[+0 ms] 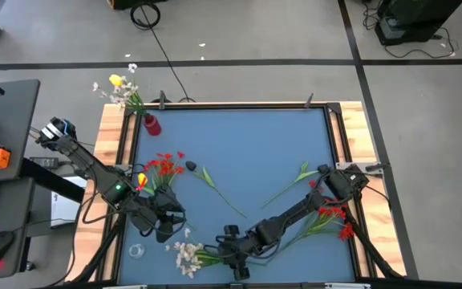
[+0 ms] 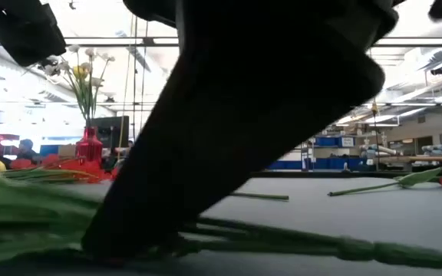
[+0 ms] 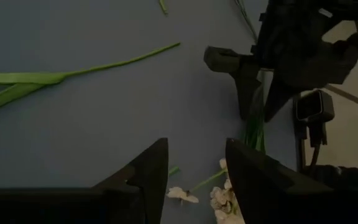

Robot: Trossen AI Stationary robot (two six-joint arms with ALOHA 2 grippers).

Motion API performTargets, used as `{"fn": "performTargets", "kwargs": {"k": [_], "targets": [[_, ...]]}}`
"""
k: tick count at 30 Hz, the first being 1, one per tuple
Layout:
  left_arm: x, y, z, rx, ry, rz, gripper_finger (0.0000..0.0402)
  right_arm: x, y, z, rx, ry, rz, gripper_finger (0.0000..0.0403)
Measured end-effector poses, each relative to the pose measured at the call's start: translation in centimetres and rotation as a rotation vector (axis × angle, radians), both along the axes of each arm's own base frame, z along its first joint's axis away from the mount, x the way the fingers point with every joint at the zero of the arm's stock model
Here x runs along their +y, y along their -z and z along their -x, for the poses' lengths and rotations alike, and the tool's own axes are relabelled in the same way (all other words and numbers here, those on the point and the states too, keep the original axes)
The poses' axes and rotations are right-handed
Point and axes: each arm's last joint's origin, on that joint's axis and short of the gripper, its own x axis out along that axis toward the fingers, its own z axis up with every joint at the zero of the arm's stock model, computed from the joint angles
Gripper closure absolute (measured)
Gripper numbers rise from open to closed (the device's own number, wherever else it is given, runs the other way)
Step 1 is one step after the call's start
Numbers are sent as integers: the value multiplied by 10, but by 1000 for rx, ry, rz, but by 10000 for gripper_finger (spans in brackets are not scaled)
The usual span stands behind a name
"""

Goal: Sort flowers into vase by color
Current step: Put the white flowers into the red vase

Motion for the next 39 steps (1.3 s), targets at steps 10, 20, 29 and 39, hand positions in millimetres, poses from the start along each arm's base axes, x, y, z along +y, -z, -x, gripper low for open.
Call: {"fn": "performTargets", "kwargs": {"k": [10,20,29,39], "targets": [[0,0,0,9,-168,181,235,-17,-2,-4,71,77,-33,347],[-1,-1,0,26,-187,263,237,-36,-36,-10,76,274,-222,390],[15,-37,15,-200,-182,284,262,-58,-83,3,-26,622,-229,392],[31,-69,27,-463,-247,205,263,-107,-117,6,-371,1050,-404,392]]}}
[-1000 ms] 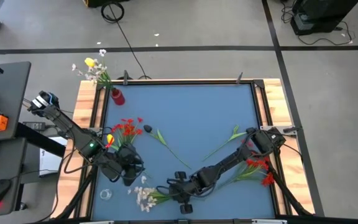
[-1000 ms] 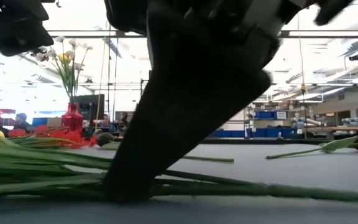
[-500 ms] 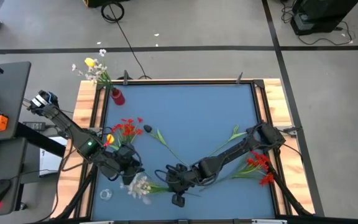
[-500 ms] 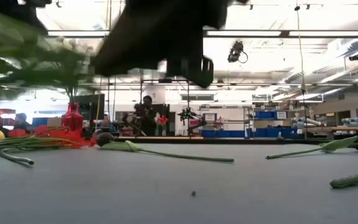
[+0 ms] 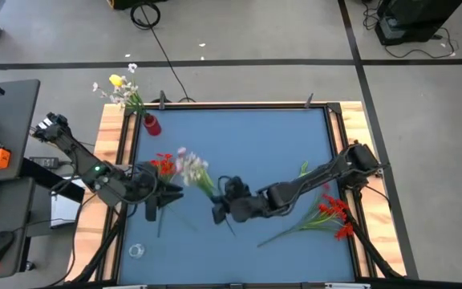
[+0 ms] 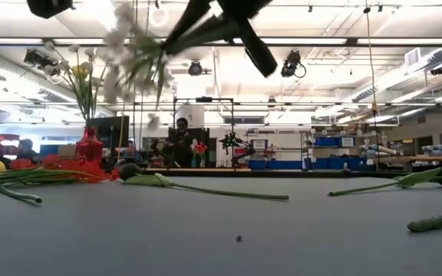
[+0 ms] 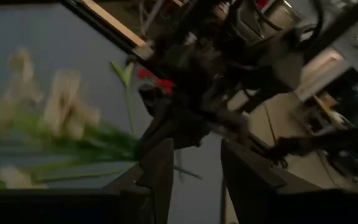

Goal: Sort flowers into vase by color
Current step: Put the white flowers into the red vase

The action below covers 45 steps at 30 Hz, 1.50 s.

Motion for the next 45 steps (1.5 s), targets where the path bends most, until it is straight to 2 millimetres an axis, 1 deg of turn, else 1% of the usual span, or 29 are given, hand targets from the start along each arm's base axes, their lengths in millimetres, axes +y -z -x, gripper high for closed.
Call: {"fn": "performTargets", "kwargs": {"k": [2,5,9,12,16,19,21,24,27,30,33,36,39,40,43,45], "targets": [[1,2,0,5,-43,-3,263,-8,-11,-2,-65,26,46,392],[2,3,0,6,-103,-12,263,-21,-26,-6,-124,12,145,392],[5,6,0,5,-196,-17,251,-34,-37,-13,-192,-15,241,392],[7,6,1,-4,-254,-43,226,-46,-45,-19,-256,-80,269,392],[13,6,-1,-13,-330,-79,174,-67,-48,-25,-279,-195,324,392],[17,5,-4,-1,-346,-139,141,-85,-51,-28,-313,-290,337,392],[20,3,-6,-5,-356,-168,130,-96,-53,-30,-345,-362,330,392],[25,-2,-10,-25,-382,-197,132,-112,-54,-31,-368,-442,342,392],[30,-7,-14,-50,-410,-218,150,-126,-54,-31,-380,-511,364,392],[35,-9,-17,-54,-440,-232,185,-137,-55,-31,-396,-557,381,392],[39,-9,-19,-51,-461,-240,237,-147,-55,-30,-400,-580,392,392],[42,-9,-20,-49,-472,-244,302,-156,-56,-30,-416,-597,397,389],[43,-10,-20,-31,-462,-297,371,-164,-55,-29,-407,-615,383,378],[43,-9,-20,-23,-459,-320,383,-166,-54,-28,-397,-608,369,372],[45,-10,-20,3,-477,-396,387,-175,-50,-27,-350,-574,287,344],[47,-11,-19,16,-500,-432,387,-184,-45,-25,-314,-529,188,323]]}}
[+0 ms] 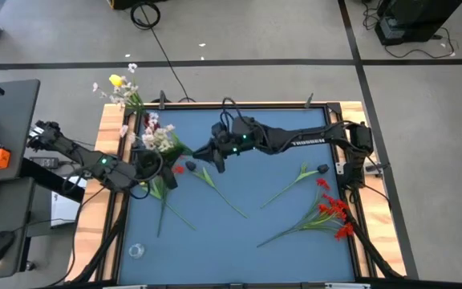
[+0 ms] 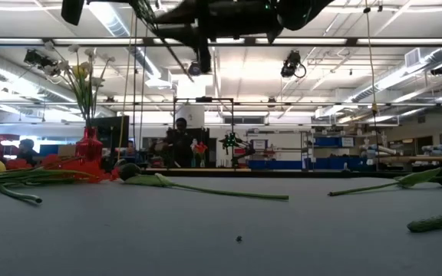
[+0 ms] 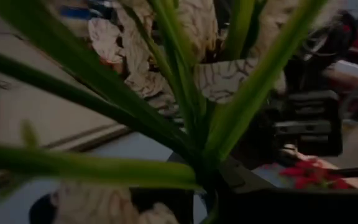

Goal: Sort flowers into vase by color
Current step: Put the white flowers into the red vase

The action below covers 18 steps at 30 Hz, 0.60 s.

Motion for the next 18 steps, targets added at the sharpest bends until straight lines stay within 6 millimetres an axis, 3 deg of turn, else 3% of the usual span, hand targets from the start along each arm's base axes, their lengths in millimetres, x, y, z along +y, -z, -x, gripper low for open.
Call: {"fn": "performTargets", "kwargs": {"k": [5,14,18], "targets": [[11,-9,2,44,-111,-75,388,-27,12,8,155,63,-241,288],[60,-59,21,203,-332,-91,389,-45,15,14,193,-2,-293,281],[77,-62,33,305,-409,-65,390,-51,15,16,191,-46,-286,281]]}}
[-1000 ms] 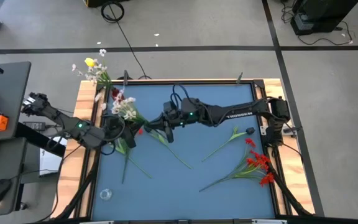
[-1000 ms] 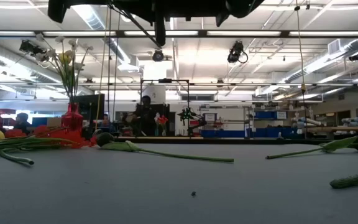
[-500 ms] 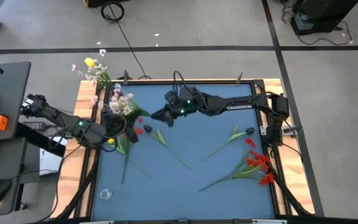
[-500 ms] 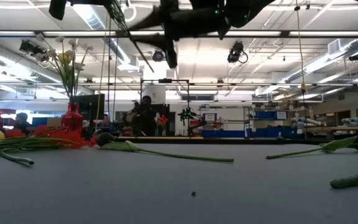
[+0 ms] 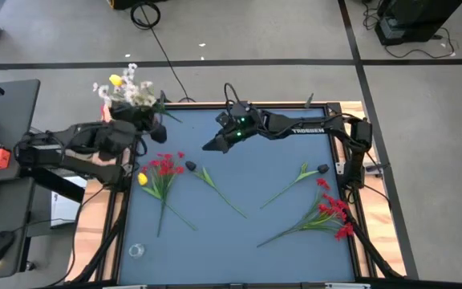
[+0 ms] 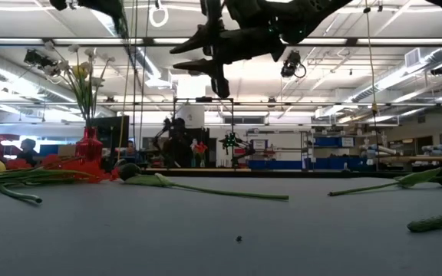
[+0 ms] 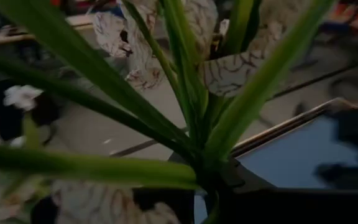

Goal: Sort flowers into vase by color
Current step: Put the white flowers into the red vase

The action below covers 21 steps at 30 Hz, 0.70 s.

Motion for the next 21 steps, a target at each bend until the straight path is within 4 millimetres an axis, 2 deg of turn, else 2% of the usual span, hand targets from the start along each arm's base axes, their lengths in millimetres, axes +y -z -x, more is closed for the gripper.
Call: {"fn": "performTargets", "kwargs": {"k": [6,15,21], "targets": [[19,13,0,130,-118,35,390,-9,0,4,-22,-67,25,281],[50,31,-25,299,-264,54,390,-30,3,13,-20,-91,61,281],[69,33,-13,262,-345,144,389,-49,5,21,0,-56,50,281]]}}
